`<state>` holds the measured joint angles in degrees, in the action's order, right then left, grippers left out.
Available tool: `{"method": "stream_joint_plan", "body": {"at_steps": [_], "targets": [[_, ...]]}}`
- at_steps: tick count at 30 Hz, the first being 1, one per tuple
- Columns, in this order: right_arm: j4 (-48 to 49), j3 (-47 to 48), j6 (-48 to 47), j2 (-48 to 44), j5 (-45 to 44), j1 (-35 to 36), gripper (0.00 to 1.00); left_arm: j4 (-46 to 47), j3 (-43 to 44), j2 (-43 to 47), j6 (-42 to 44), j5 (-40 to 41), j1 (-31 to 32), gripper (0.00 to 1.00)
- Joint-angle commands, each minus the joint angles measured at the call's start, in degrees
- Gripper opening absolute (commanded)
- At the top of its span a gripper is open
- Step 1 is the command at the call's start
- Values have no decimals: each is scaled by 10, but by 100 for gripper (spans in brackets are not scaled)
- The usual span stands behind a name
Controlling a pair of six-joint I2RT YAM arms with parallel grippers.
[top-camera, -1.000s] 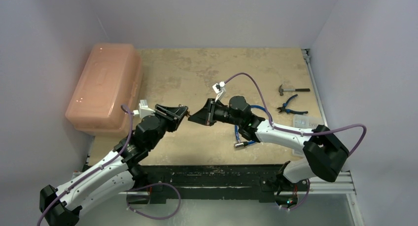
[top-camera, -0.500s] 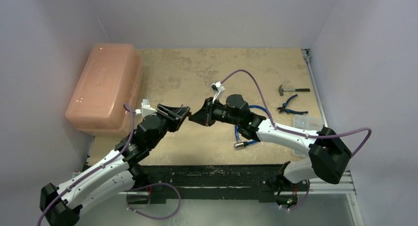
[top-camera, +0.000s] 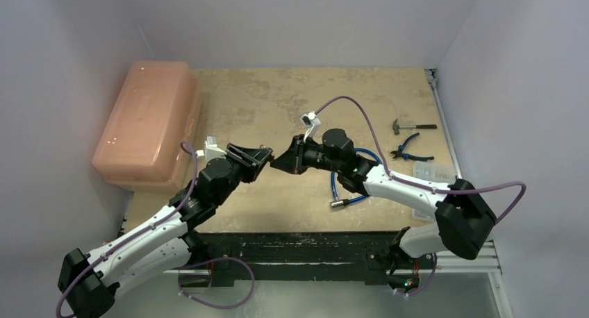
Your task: Unlock with the key
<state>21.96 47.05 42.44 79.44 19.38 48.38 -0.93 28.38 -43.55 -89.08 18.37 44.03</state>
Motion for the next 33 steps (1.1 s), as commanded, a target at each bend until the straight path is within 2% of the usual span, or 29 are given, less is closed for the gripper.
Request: {"method": "stream_joint_plan", "body": {"at_steps": [1, 3, 12, 19, 25, 33], "targets": [[31, 18, -13, -21, 14, 1, 21, 75, 15, -7, 1, -98, 14, 0], [18, 16, -23, -29, 11, 0, 27, 75, 11, -4, -2, -92, 14, 0], [-34, -1, -58, -75, 11, 0, 44, 68, 6, 4, -10, -69, 14, 0], [-101, -2, -89, -116, -3, 0, 64, 62, 10, 12, -8, -52, 13, 0], [-165, 1, -123, -148, -38, 0, 65, 60, 17, 10, -4, -47, 14, 0], [-172, 4, -131, -155, -47, 0, 56, 59, 20, 8, -5, -51, 14, 0]]}}
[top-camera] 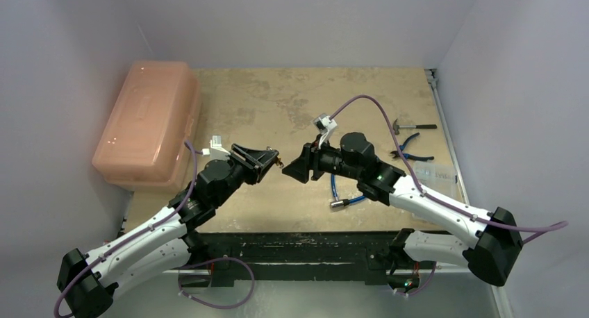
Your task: Unlock with the key
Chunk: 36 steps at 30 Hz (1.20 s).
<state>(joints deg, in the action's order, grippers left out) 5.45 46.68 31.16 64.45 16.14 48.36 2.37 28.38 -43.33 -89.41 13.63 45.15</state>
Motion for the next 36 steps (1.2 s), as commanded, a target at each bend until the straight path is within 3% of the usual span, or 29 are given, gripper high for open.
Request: {"method": "stream_joint_plan", "body": {"at_steps": [1, 11, 32, 36], "targets": [[-5, 11, -20, -2, -14, 1, 55, 26, 20, 5, -2, -4, 3, 0], [1, 49, -29, 32, -18, 1, 36, 26, 19, 1, -1, -12, 2, 0], [-5, 64, -44, 57, -19, 1, 28, 27, 18, -2, 0, -16, 3, 0], [-5, 64, -48, 60, -18, 1, 19, 30, 19, -3, 0, -16, 2, 0]]}}
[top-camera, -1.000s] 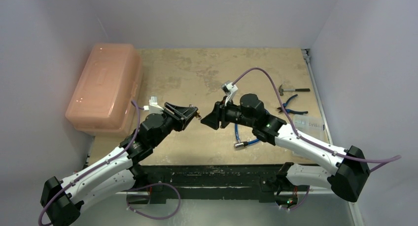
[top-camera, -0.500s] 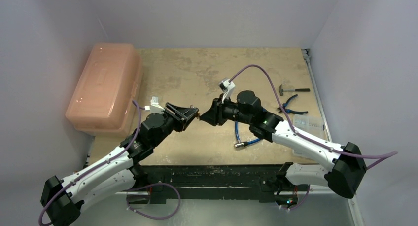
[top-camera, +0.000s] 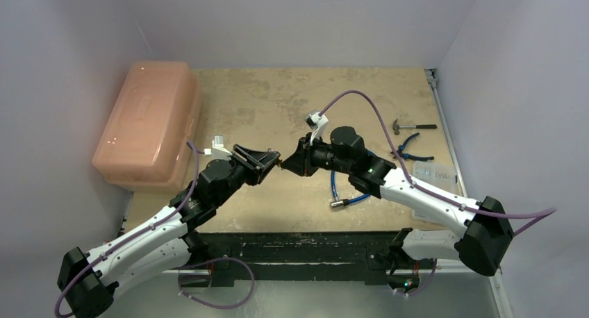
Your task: Unlock with the key
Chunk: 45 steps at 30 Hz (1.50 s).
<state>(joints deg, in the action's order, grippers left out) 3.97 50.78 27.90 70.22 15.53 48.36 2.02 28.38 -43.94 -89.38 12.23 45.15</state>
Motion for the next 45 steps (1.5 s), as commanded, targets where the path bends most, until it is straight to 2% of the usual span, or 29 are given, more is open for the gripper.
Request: {"method": "stream_joint_plan", "body": {"at_steps": [1, 4, 5, 10, 17, 22, 29, 37, 42, 45], "targets": [[10, 23, -15, 3, -12, 1, 15, 34, 19, 2, 0, -1, 2, 0], [11, 22, -17, 4, -11, 1, 2, 36, 19, 1, 0, -2, 3, 0], [13, 21, -18, 5, -11, 1, 0, 37, 19, 0, 0, -2, 3, 0], [22, 17, -9, 10, -16, 1, 0, 40, 19, -3, -1, -4, 3, 0], [85, -15, 80, 9, -52, 1, 0, 67, 19, -13, -11, -20, 3, 0], [119, -23, 101, 16, -63, 1, 0, 74, 17, -32, -12, -33, 3, 0], [154, -23, 6, -5, -95, 1, 0, 127, 13, -64, -32, -64, 4, 0], [197, -50, -81, -38, -117, 2, 0, 72, 69, -104, -24, -99, 4, 0], [248, -73, -90, -41, -118, 2, 0, 68, 91, -134, -33, -138, 4, 0], [259, -75, -27, -39, -117, -1, 0, 82, 103, -146, -22, -151, 4, 0]]}}
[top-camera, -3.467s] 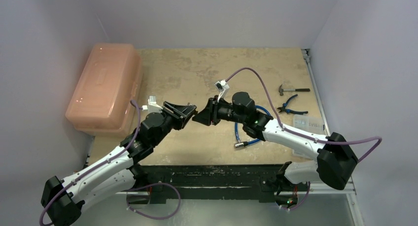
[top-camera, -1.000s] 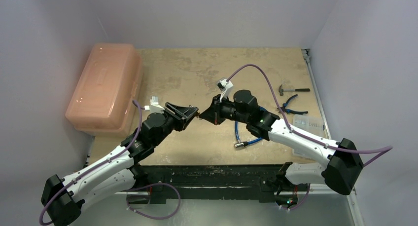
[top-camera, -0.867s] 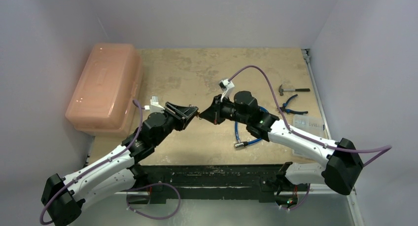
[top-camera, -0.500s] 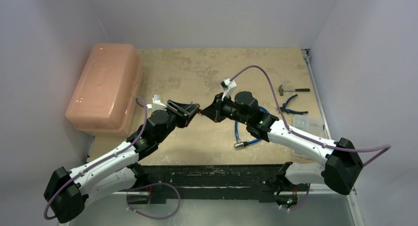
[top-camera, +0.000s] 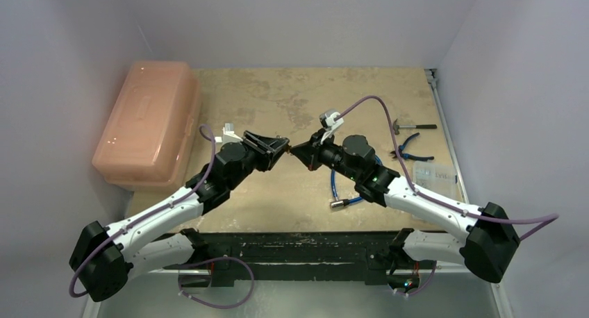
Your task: Unlock with the key
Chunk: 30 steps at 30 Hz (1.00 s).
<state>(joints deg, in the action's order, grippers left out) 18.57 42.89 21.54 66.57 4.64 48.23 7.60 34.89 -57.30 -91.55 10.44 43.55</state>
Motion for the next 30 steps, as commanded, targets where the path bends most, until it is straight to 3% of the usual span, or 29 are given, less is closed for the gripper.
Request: {"method": "stream_joint_plan", "body": {"at_steps": [1, 4, 13, 30], "targets": [[115, 3, 57, -3, -15, -3, 0, 31, 42, -16, 7, -135, 19, 0], [149, -11, 125, -7, 17, -24, 0, 54, 43, -20, 15, -132, 19, 0], [125, -3, 85, 1, 32, -28, 0, 87, 49, -38, 24, -148, 20, 0], [253, -47, 233, 14, 119, -72, 0, 108, 33, -7, 52, -132, 26, 0]]}}
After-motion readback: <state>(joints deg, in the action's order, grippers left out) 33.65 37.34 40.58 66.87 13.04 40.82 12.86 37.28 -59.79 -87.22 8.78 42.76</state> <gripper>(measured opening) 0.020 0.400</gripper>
